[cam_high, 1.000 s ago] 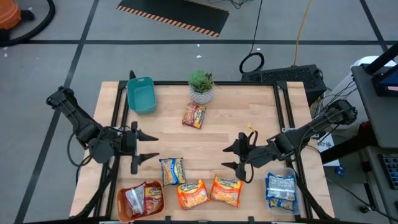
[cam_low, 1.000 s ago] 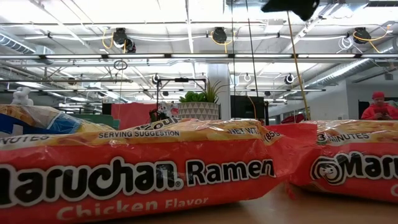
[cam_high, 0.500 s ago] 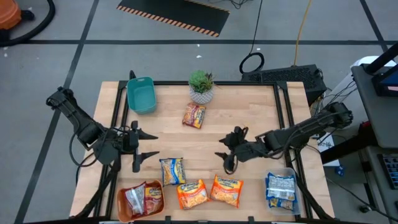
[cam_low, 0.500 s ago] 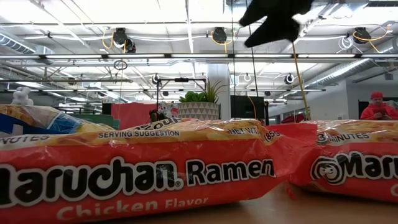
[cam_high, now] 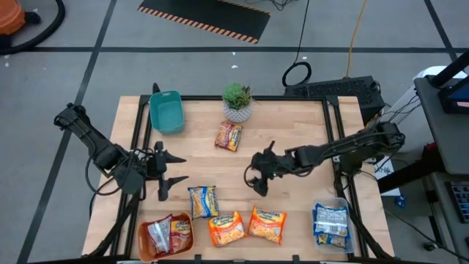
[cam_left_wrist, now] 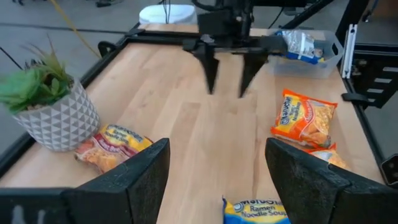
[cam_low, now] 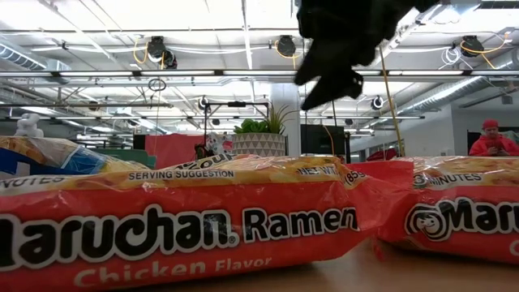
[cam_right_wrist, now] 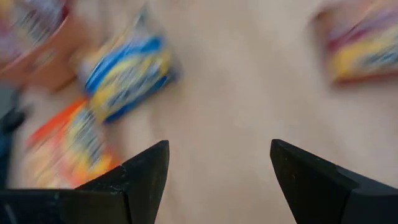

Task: Sort Maruchan noodles
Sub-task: Put the right orange noodle pack into the blue bin

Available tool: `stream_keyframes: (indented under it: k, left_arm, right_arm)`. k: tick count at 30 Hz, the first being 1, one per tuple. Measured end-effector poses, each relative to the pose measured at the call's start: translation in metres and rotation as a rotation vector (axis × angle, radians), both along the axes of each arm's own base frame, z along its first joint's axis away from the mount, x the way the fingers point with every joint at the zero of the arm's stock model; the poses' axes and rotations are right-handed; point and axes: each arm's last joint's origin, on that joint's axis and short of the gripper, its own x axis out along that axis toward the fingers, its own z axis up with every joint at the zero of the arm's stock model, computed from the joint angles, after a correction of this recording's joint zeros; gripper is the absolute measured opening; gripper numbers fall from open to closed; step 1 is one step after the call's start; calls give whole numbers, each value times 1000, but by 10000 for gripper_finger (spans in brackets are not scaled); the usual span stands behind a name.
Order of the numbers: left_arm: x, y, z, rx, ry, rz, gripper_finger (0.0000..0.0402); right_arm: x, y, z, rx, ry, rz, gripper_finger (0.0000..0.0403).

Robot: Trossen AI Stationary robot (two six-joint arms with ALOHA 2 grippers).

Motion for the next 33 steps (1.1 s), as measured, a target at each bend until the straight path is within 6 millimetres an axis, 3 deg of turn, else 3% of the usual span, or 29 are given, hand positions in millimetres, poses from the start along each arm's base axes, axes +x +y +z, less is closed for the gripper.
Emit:
stream_keyframes:
  k: [4,16,26,33]
  left_arm:
    - [-1,0,-3,-46,27,-4,268]
    - [11,-14,-15,-69,75,-11,268]
    - [20,-23,-16,-100,53,-55,268]
    - [22,-25,-13,-82,25,-85,268]
  right_arm:
    - [-10,11,-6,126,130,131,272]
    - [-48,60,-31,-16,312,463,272]
    - [-77,82,-52,69,437,433,272]
    - [-86,84,-71,151,422,368,272]
